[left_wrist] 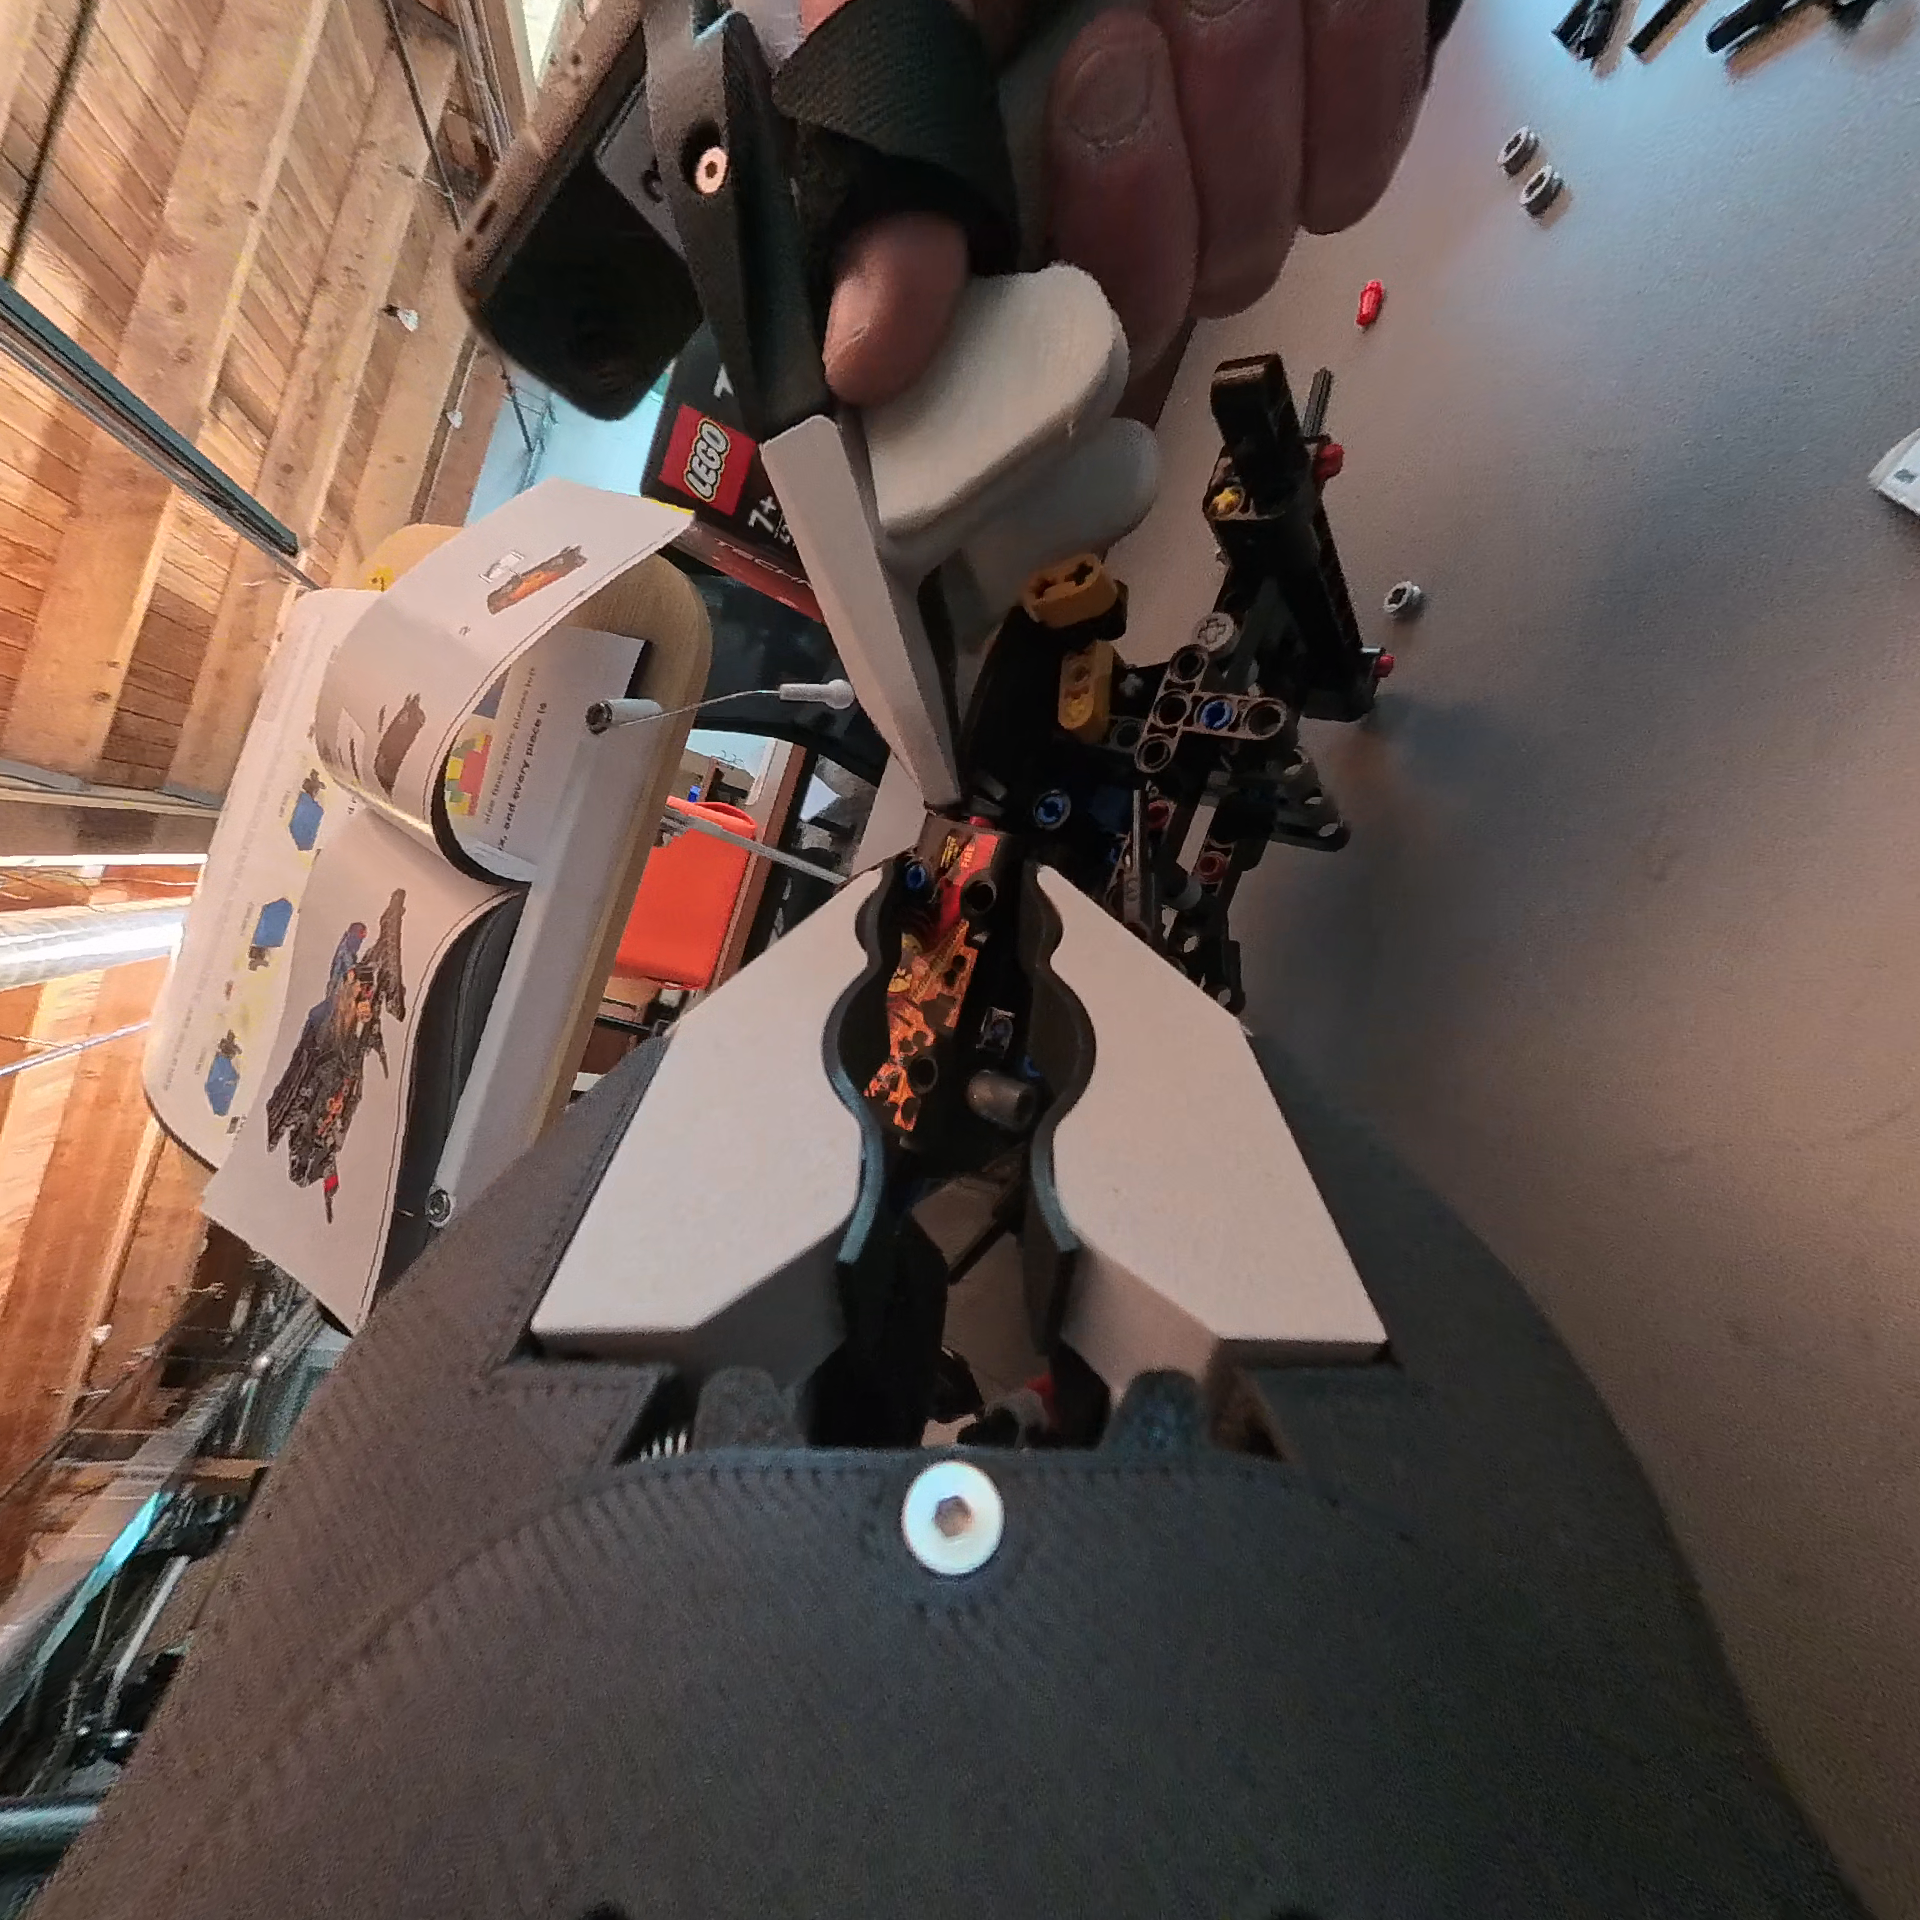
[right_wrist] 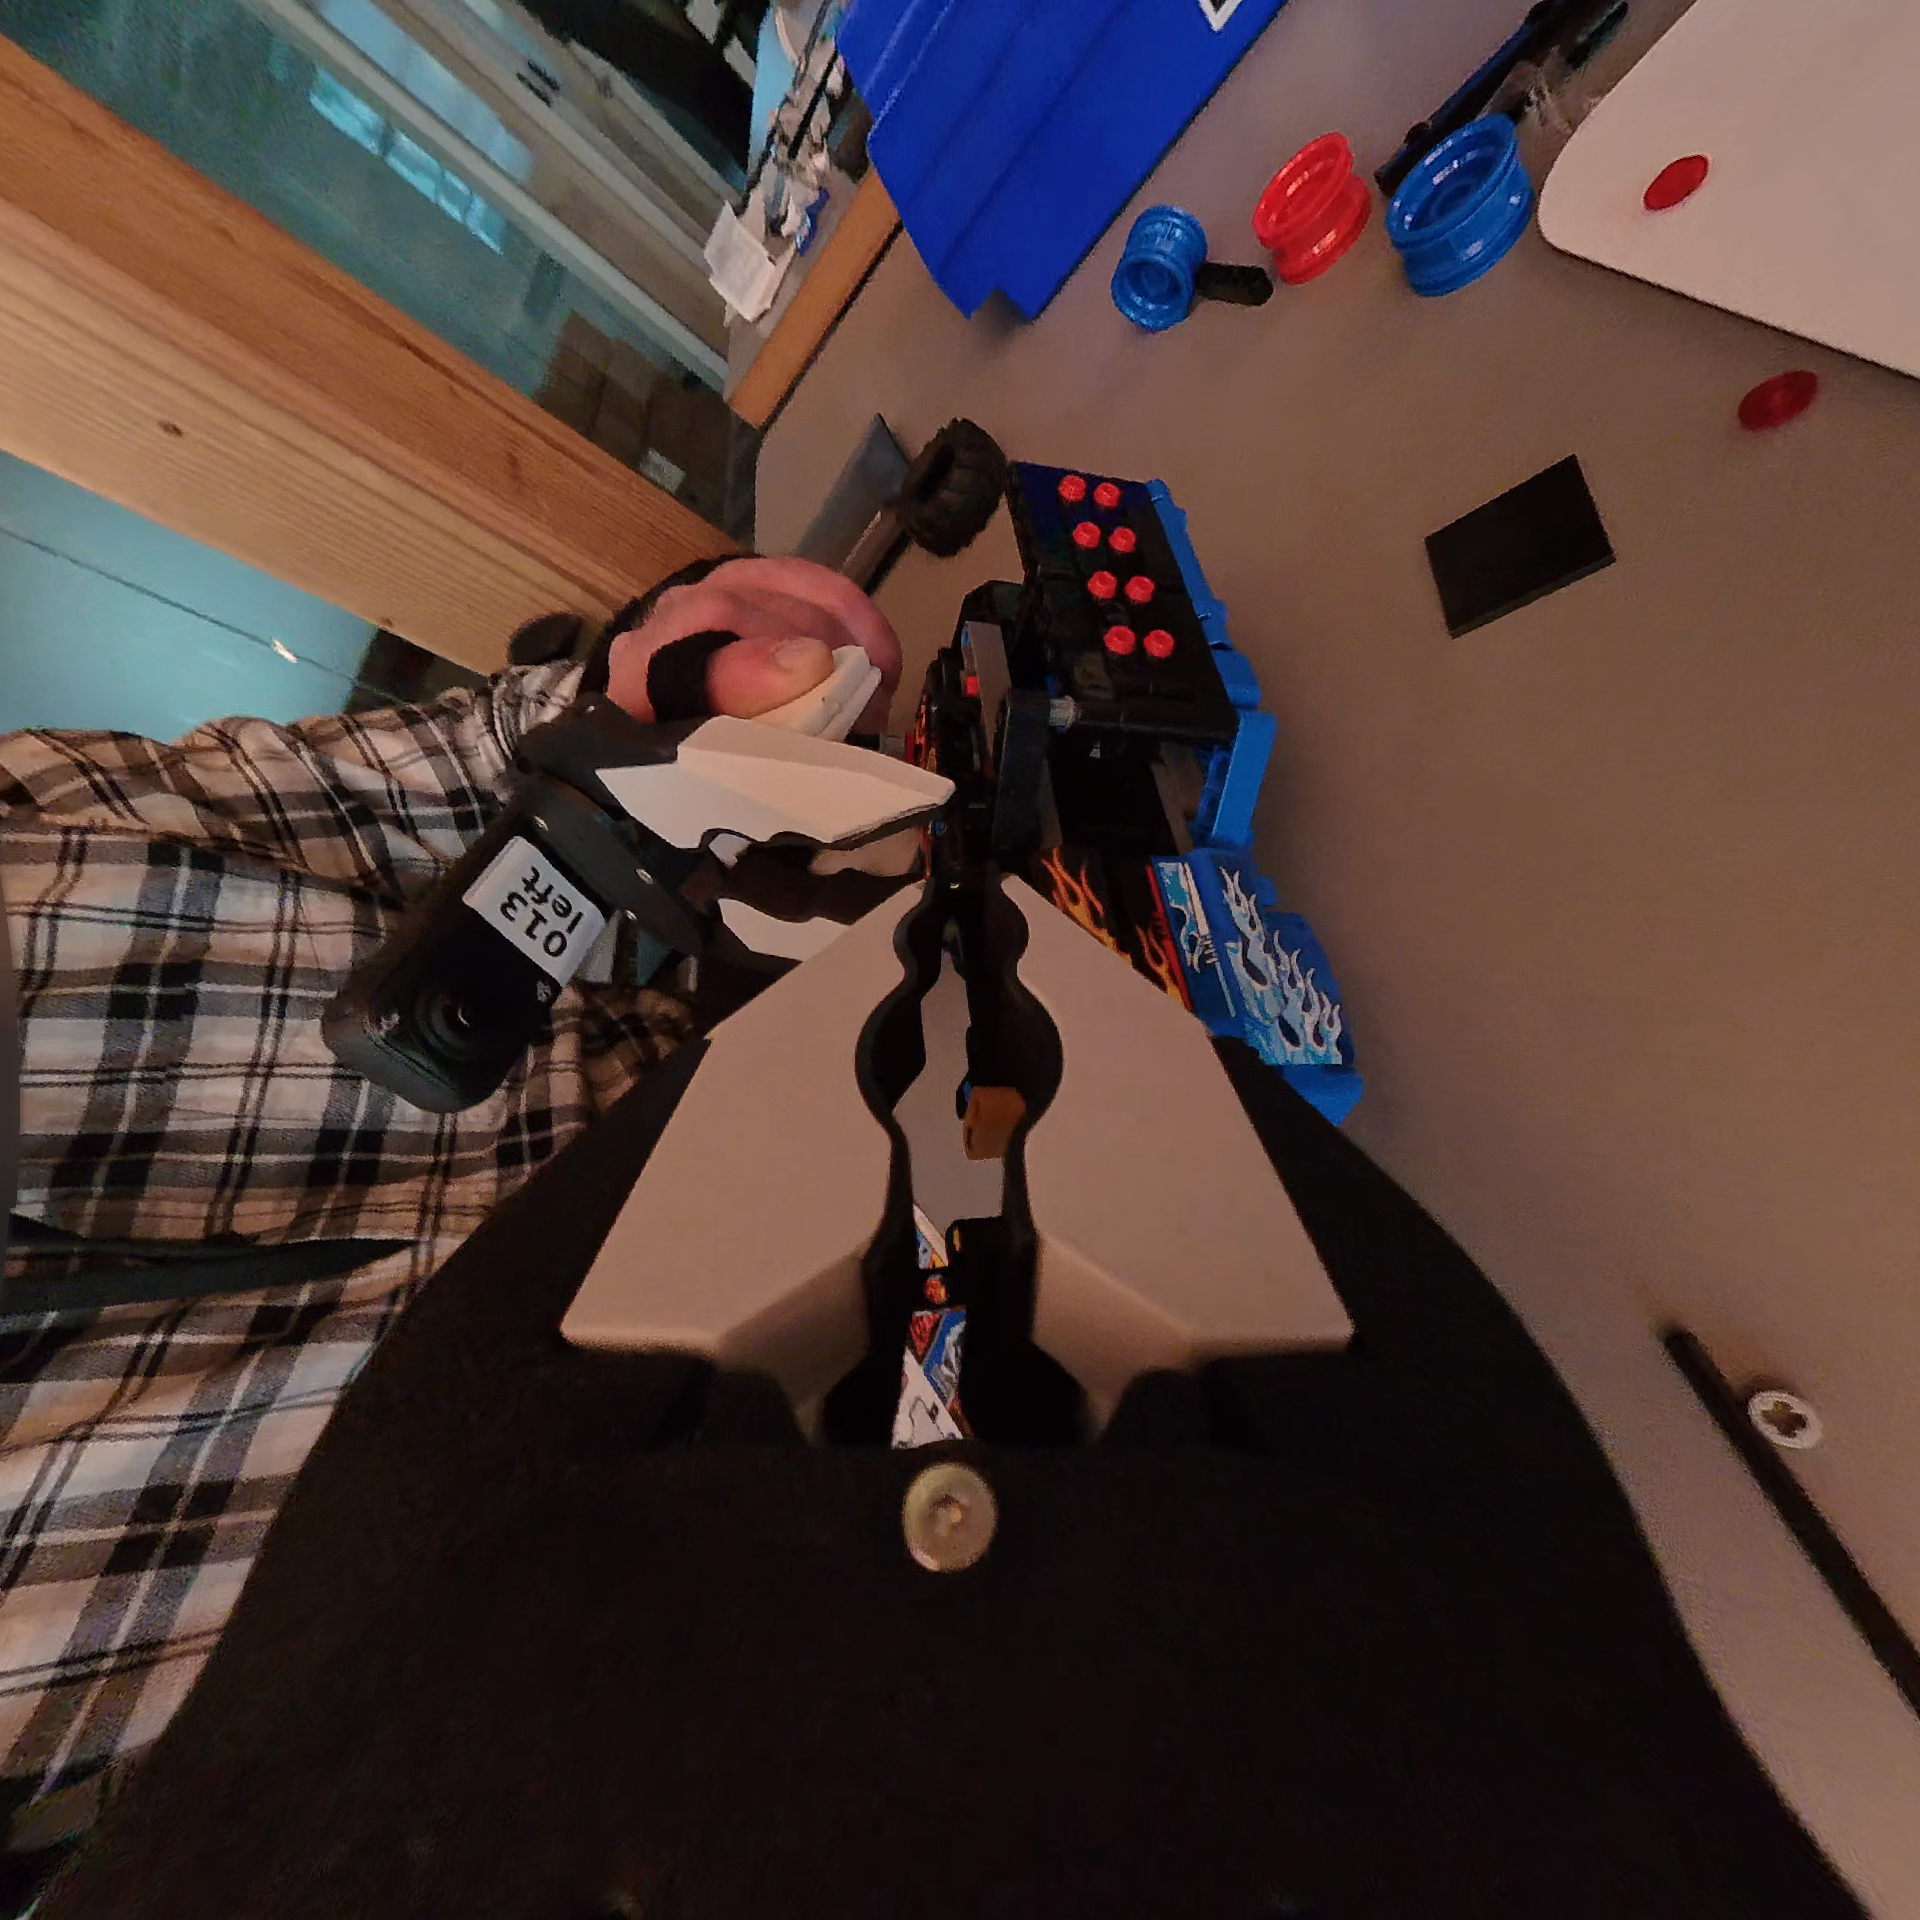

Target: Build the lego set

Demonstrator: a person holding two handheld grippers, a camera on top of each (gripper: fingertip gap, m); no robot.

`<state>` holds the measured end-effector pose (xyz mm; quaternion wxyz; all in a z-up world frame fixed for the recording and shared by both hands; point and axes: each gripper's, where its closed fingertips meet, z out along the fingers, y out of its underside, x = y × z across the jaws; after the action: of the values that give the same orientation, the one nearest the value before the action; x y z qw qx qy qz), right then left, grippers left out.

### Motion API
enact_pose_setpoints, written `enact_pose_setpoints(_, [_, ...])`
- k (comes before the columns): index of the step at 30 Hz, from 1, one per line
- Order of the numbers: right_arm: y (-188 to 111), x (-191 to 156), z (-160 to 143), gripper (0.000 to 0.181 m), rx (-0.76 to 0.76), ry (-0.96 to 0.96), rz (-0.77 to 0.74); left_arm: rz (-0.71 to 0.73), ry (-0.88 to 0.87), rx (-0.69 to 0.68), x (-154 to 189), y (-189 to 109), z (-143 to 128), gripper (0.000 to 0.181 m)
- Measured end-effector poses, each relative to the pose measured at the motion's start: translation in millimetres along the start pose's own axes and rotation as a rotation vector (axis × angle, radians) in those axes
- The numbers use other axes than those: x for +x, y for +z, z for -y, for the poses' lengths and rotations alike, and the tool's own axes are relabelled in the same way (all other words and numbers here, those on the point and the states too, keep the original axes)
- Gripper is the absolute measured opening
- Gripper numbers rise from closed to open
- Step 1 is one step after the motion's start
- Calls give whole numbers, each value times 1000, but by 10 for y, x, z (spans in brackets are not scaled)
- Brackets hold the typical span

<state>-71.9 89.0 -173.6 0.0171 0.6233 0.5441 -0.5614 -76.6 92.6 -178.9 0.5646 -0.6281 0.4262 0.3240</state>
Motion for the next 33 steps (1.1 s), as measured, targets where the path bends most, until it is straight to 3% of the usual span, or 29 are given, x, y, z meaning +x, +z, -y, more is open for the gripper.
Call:
enact_pose_setpoints(19, [-28, -13, 14, 5, 202, 95, 51, 49, 122, -8, -13, 8, 6, 20])
enact_pose_setpoints(33, [-41, 12, -9, 6, 190, 22, -31, 37, 72, -8, 7, 25, 28, 20])
